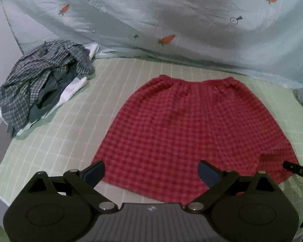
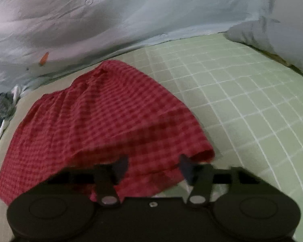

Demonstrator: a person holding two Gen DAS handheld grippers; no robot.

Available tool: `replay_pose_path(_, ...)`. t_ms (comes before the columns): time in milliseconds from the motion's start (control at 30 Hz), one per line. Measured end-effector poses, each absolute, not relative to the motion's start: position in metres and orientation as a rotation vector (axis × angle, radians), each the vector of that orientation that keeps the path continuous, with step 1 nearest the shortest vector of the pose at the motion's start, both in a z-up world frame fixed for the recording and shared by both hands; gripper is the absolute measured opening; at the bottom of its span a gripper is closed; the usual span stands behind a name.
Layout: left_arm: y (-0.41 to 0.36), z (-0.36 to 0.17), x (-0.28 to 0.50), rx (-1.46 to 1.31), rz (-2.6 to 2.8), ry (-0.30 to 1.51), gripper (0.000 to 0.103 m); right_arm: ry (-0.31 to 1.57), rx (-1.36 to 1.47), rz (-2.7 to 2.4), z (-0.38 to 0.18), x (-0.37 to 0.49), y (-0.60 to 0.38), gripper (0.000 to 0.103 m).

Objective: Fold clothes

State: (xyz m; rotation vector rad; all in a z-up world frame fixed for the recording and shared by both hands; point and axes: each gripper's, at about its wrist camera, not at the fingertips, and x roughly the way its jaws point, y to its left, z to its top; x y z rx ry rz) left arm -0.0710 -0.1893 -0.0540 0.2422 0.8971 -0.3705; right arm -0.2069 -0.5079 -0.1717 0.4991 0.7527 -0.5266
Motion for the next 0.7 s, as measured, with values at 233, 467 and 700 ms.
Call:
replay_pose_path(233, -0.205, -0.048, -0.099, 0.257, -0.305, 0.895, 0.098, 0.793, 0.593, -0.563, -0.186, -0.204, -0.536, 0.043)
replay_pose_path(467, -0.219, -0.049, -0.109, 0.262, -0.279, 0.91, 0.098, 0.762, 0.761, -0.578, -0.188, -0.226, -0.555, 0.048)
replay_pose_path(700, -0.233, -0.052, -0.119, 0.269, -0.281, 0.927, 0.098, 0.663, 0.889, -0.526, -0.198, -0.231, -0.572, 0.026)
